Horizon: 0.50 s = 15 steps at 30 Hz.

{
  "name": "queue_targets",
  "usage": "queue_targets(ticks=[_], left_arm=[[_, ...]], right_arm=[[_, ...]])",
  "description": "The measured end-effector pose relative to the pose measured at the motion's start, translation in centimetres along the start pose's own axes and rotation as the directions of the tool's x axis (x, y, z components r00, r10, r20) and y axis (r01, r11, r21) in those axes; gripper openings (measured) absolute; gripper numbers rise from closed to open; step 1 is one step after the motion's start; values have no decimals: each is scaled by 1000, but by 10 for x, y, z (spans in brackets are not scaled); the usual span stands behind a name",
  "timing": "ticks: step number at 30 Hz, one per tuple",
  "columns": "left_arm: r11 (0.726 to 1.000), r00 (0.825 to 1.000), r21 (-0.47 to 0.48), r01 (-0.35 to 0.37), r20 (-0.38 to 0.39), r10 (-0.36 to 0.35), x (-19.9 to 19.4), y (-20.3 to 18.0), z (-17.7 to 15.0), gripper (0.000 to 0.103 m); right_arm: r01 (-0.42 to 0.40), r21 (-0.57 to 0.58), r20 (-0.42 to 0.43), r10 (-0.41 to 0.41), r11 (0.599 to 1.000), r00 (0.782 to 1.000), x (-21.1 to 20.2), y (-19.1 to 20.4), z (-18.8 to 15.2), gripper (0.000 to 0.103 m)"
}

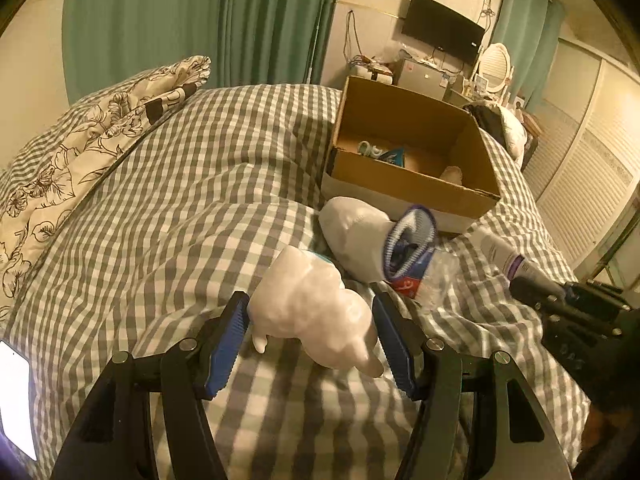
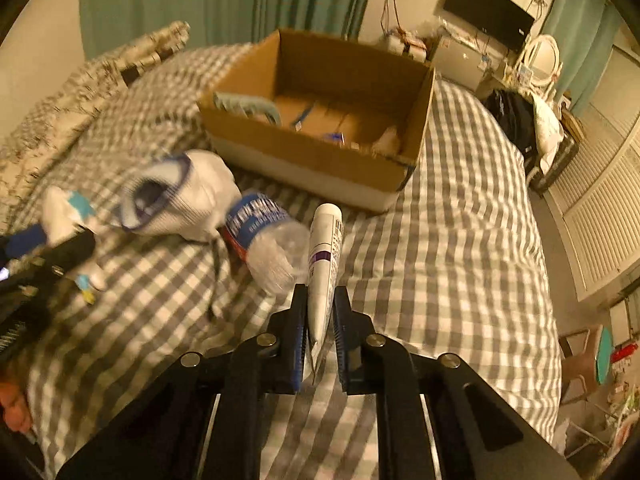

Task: Organize objects
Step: 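Grasp the white toothpaste tube with the right tool while the left holds the figure, then carry the toy figure and toothpaste tube into the box and open both tools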

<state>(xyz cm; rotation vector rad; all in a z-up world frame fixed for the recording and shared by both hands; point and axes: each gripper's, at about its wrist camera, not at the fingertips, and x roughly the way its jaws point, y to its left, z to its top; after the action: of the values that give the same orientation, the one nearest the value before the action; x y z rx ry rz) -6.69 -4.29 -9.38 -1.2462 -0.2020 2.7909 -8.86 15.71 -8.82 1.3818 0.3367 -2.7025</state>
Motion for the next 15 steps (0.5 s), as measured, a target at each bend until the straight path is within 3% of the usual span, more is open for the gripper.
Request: queue_targets(ticks=[7,15], left_arm=[[999,998,6,32,44,-32,-22,-15,15,65],[997,990,57,55,126,-62,-40,-40,67,65]], right_arm=[[-45,-4,118,45,999,992,-39,7,15,11],[-103,1,252,100,995,963,-81,-14,53,11]])
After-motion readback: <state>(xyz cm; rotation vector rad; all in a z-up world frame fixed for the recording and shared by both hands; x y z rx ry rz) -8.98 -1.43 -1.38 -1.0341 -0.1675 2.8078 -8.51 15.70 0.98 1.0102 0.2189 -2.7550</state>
